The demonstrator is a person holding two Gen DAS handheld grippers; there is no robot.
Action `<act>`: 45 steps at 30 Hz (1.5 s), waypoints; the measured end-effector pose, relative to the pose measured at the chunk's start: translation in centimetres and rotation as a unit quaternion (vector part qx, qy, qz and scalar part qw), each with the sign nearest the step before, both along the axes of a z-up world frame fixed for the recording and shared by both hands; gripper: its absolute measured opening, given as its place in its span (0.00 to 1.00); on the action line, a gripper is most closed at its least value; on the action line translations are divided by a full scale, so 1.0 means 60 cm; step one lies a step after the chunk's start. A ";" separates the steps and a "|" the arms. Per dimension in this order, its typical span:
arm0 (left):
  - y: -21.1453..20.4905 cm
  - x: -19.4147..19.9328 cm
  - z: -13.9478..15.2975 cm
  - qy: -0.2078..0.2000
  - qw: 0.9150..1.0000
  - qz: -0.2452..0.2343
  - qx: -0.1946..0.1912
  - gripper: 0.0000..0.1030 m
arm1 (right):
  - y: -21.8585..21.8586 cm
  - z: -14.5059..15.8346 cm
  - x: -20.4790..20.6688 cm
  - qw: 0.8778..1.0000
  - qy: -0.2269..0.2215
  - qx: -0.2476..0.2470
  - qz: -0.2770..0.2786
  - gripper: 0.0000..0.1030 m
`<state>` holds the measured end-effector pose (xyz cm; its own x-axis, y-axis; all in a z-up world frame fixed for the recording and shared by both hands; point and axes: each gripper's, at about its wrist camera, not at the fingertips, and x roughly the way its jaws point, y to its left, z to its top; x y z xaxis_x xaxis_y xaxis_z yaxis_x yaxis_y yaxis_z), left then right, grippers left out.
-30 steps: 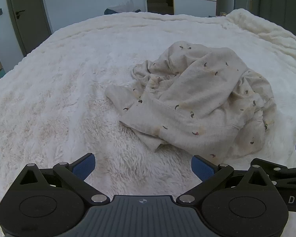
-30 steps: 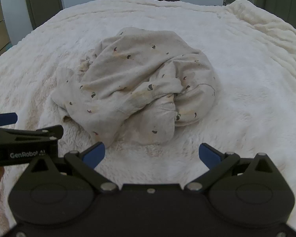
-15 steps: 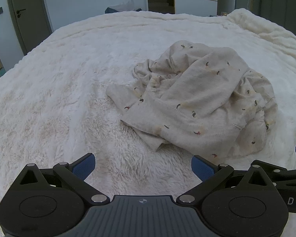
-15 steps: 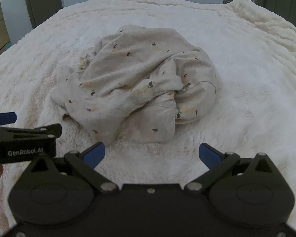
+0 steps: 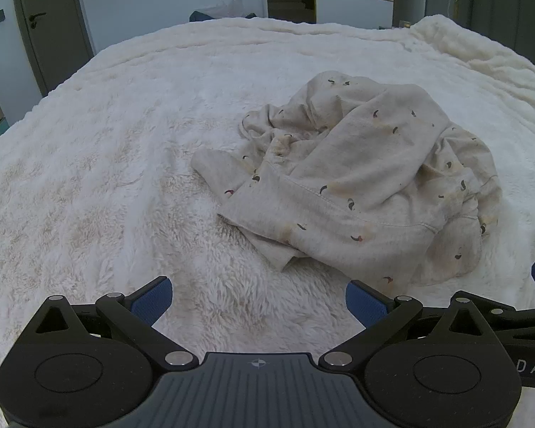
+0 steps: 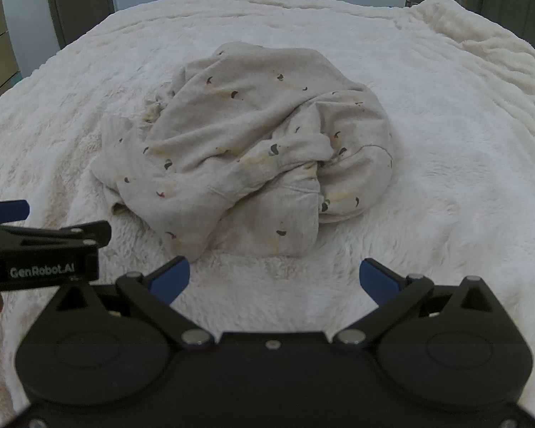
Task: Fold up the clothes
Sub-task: 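Move both grippers toward the crumpled beige shirt on the bed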
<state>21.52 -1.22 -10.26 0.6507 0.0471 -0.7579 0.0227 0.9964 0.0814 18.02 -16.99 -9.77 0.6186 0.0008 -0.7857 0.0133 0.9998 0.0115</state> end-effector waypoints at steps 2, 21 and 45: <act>0.000 0.000 0.000 0.000 1.000 0.000 0.002 1.00 | -0.001 0.000 0.000 1.000 0.000 0.001 -0.001 1.00; 0.004 0.000 -0.003 0.000 1.000 0.003 0.004 1.00 | -0.004 0.000 0.003 1.000 0.000 -0.004 0.000 1.00; 0.027 0.006 -0.008 0.004 1.000 0.021 -0.004 1.00 | -0.011 -0.006 0.006 1.000 0.001 -0.011 -0.001 1.00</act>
<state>21.89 0.39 -10.74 0.6415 0.0688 -0.7640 -0.0190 0.9971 0.0738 18.38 -17.65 -10.10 0.6168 -0.0167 -0.7869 0.0148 0.9998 -0.0097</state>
